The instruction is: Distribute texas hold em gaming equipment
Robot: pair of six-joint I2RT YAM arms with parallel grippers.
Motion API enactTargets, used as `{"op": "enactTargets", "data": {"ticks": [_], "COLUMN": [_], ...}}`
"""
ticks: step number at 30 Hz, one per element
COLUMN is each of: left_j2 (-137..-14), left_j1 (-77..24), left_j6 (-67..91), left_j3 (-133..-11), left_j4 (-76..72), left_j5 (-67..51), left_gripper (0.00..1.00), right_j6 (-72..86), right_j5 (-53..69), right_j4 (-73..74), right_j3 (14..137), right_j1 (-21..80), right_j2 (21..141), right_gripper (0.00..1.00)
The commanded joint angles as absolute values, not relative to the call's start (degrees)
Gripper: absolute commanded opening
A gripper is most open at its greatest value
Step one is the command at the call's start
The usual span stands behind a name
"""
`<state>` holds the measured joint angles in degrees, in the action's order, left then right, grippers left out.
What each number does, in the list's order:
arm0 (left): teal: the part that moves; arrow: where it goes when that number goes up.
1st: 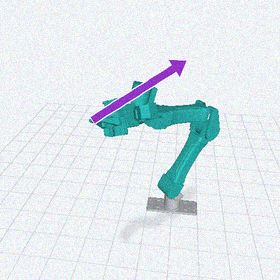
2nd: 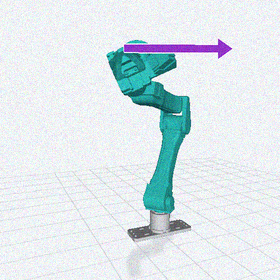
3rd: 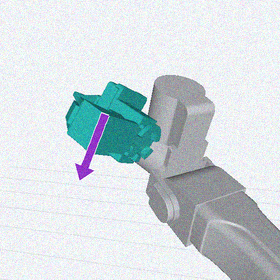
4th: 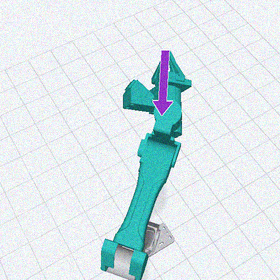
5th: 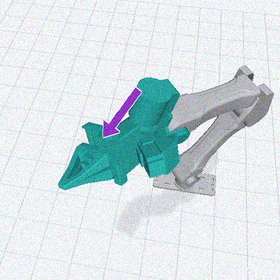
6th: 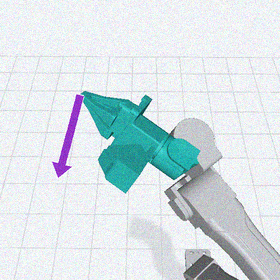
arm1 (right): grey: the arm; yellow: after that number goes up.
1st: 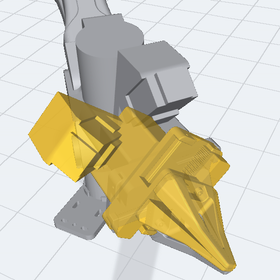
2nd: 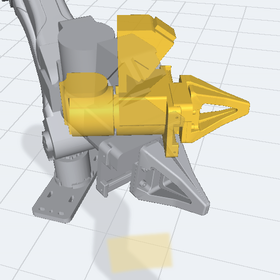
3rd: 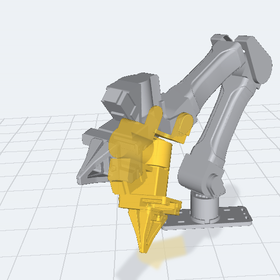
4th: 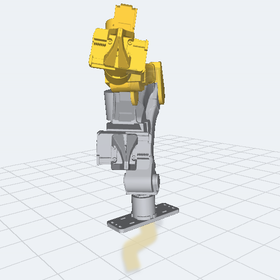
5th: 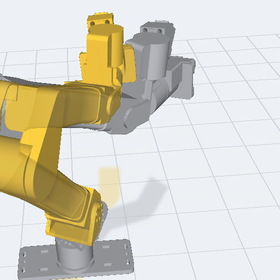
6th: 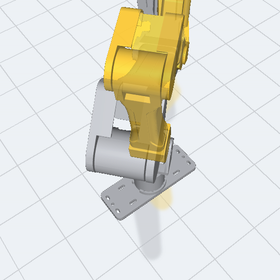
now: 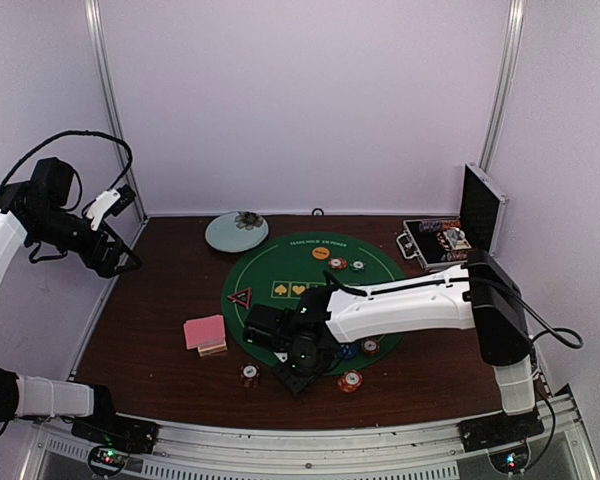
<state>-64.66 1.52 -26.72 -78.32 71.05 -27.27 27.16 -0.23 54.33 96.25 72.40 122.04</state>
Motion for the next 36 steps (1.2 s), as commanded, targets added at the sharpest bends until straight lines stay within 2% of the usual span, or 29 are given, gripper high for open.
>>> {"op": "enactTargets", "data": {"ticks": [1,11,21,30,36], "left_j2": [-64.1,-64.2,-63.9,-63.8,-63.8], "left_j1": [1.9,1.9,1.9,1.9,1.8], "left_j6": [-27.0,-27.0,-27.1,-27.3,-27.2], "left_j3": [-79.5,-79.7,-79.4,-79.4,-79.7], "left_j4": [70.8,70.8,70.9,70.9,70.8], "left_j5": [-28.0,-27.9,-27.6,-27.6,-27.6], "left_gripper": [0.98,0.98,0.97,0.98,0.98], "right_j6": [27.7,26.5,24.9,25.3,25.2], "right_j5": [-0.2,-3.6,-7.2,-6.5,-5.6], "right_j4": [53.6,58.6,58.4,52.5,49.8], "right_j3": [95.6,94.5,82.5,71.6,70.4], "right_j1": [71.9,65.5,51.7,44.5,42.8], "right_j2": [121.6,111.2,101.4,99.6,101.8], "right_gripper": [0.33,0.3,0.28,0.28,0.28]}}
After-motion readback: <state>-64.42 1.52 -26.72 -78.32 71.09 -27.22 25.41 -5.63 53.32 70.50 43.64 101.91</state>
